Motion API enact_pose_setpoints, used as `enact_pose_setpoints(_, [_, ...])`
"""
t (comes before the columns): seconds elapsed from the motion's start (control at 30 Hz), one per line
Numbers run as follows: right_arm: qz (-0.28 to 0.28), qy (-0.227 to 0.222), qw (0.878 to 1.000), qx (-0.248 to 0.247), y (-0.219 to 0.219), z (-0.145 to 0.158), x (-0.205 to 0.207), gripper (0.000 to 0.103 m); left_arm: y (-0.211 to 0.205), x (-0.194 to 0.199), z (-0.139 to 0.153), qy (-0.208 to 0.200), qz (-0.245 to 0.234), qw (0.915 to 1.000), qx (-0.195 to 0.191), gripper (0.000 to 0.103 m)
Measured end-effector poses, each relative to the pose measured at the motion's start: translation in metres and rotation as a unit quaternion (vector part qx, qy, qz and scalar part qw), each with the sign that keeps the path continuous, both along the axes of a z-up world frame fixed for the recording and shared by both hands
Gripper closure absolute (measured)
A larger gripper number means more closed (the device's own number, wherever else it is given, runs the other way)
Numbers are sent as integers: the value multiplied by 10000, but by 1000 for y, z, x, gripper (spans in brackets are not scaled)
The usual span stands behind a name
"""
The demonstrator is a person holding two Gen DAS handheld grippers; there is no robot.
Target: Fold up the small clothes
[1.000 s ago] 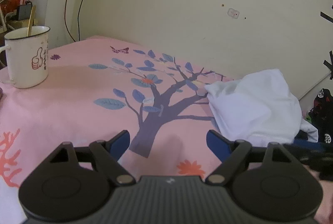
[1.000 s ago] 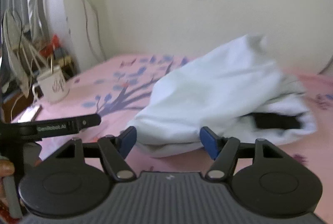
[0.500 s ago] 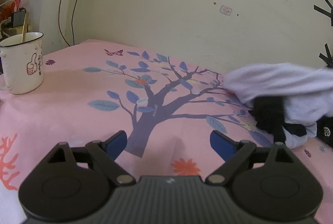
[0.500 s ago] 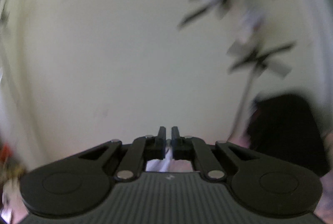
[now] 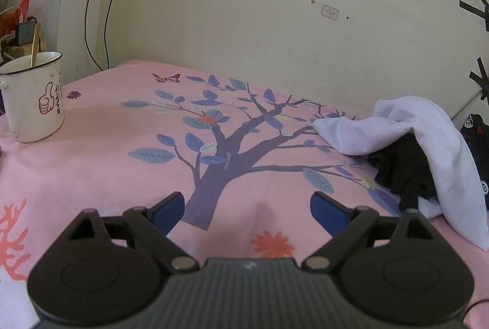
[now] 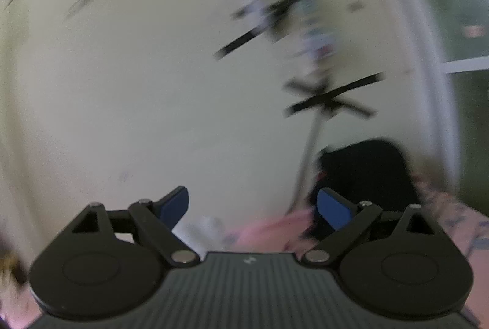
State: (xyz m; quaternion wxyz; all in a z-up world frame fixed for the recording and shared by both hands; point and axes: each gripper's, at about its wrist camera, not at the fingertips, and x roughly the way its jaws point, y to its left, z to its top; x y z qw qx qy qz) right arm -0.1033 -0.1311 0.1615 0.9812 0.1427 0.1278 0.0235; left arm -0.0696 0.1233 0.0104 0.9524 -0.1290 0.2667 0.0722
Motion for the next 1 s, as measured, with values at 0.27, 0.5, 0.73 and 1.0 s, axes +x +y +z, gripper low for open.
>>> enact_pose_setpoints(0.27, [2039,1116,9577,-1698,129,-70,57,13,-6,-1,1,-55,-104,9997,190,11])
enact_pose_setpoints(0.5, [1945,914,9679,-1304,123,-33,98,103,2,-1,0,-56,-60,10000,-19,14])
enact_pose_setpoints(0.73, [2217,-630,9721,431,16,122,37,103,-2,-5,2,-189,-36,9998,111,14])
enact_pose_setpoints(1.0, [2816,-1467,9439,909,-44,228,10,103,-4,-9,4,-279,45,9994,218,13])
